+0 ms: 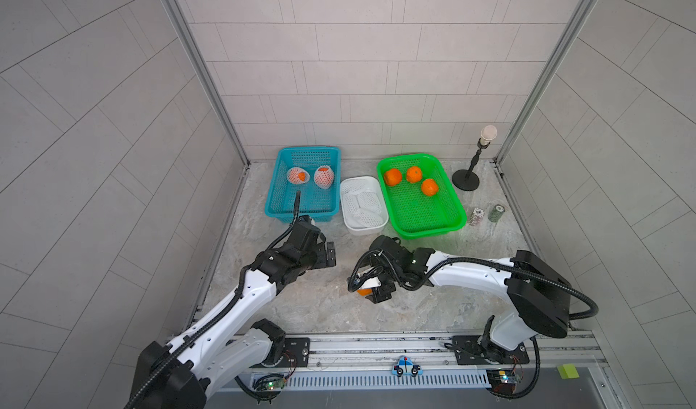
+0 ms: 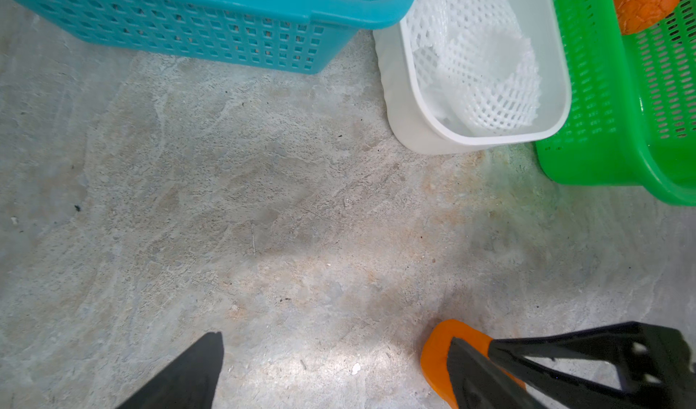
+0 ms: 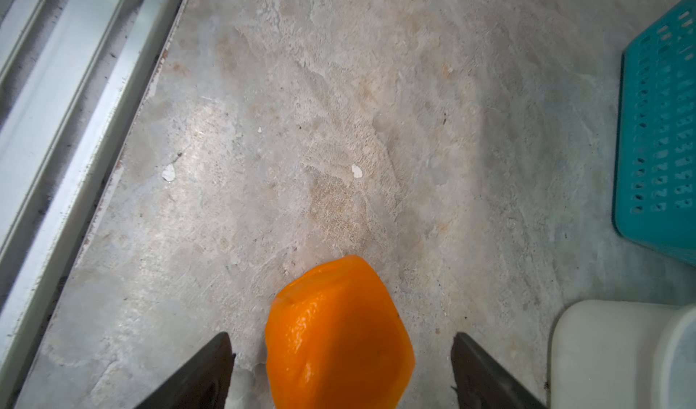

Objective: Remove foam nets from oranges
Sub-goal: Pick up the orange from the center of the board.

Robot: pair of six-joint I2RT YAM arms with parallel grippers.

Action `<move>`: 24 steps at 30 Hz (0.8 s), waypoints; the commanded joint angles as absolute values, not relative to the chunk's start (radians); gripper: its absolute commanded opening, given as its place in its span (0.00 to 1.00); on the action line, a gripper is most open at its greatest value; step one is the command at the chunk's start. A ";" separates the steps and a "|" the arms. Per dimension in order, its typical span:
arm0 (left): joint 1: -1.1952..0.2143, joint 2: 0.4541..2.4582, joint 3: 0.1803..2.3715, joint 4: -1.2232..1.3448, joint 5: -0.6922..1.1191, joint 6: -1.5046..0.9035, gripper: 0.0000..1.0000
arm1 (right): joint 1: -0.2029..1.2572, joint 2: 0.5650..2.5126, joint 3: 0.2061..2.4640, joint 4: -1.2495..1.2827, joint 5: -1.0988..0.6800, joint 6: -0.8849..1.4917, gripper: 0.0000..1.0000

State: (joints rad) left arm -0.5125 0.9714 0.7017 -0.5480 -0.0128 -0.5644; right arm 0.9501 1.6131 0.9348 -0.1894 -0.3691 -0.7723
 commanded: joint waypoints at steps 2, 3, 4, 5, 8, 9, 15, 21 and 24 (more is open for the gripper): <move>-0.509 0.956 0.696 -0.519 -0.045 -0.579 1.00 | 0.928 1.684 0.992 -0.252 -0.453 -0.816 0.82; -0.509 0.957 0.695 -0.520 -0.047 -0.578 1.00 | 0.924 1.699 1.001 -0.257 -0.460 -0.816 0.80; -0.509 0.959 0.696 -0.520 -0.047 -0.578 1.00 | 0.920 1.715 1.009 -0.263 -0.467 -0.818 0.78; -0.508 0.959 0.695 -0.520 -0.047 -0.578 1.00 | 0.919 1.730 1.016 -0.269 -0.472 -0.820 0.77; -0.509 0.961 0.694 -0.519 -0.047 -0.577 1.00 | 0.916 1.761 1.031 -0.282 -0.480 -0.821 0.74; -0.509 0.964 0.693 -0.516 -0.048 -0.577 1.00 | 0.915 1.768 1.032 -0.285 -0.483 -0.819 0.73; -0.509 0.985 0.695 -0.508 -0.045 -0.577 1.00 | 0.907 1.777 1.043 -0.296 -0.488 -0.804 0.65; -0.509 0.984 0.700 -0.500 -0.067 -0.577 1.00 | 0.905 1.773 1.069 -0.330 -0.484 -0.760 0.54; -0.508 0.974 0.704 -0.506 -0.091 -0.578 1.00 | 0.905 1.760 1.075 -0.345 -0.475 -0.729 0.50</move>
